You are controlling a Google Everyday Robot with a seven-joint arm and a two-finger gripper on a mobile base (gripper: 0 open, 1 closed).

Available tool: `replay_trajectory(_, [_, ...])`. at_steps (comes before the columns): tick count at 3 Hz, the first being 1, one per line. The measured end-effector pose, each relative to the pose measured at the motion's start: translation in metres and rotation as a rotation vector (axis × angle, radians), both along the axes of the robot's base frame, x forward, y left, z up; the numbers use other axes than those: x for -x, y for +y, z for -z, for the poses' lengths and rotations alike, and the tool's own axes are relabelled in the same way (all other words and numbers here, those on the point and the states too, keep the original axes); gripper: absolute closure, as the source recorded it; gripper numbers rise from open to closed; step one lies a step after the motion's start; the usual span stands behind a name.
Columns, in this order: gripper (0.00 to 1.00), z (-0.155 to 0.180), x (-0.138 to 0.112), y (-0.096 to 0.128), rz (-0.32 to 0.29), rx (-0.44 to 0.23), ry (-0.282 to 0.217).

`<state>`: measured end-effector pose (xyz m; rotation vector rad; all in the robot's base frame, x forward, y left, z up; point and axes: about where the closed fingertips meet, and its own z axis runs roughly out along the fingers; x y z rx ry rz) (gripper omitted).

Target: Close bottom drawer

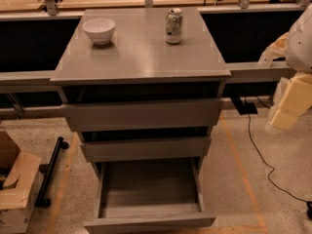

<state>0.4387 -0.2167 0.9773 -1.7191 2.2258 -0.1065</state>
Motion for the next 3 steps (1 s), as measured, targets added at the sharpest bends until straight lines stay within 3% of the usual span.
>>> replay_trajectory(1, [0.35, 0.015, -0.009, -0.009, -0.012, -0.022, 0.004])
replay_trajectory(2, [0.66, 0.074, -0.026, -0.014, -0.017, -0.112, 0.057])
replay_trajectory(3, [0.88, 0.068, -0.025, -0.013, -0.018, -0.102, 0.052])
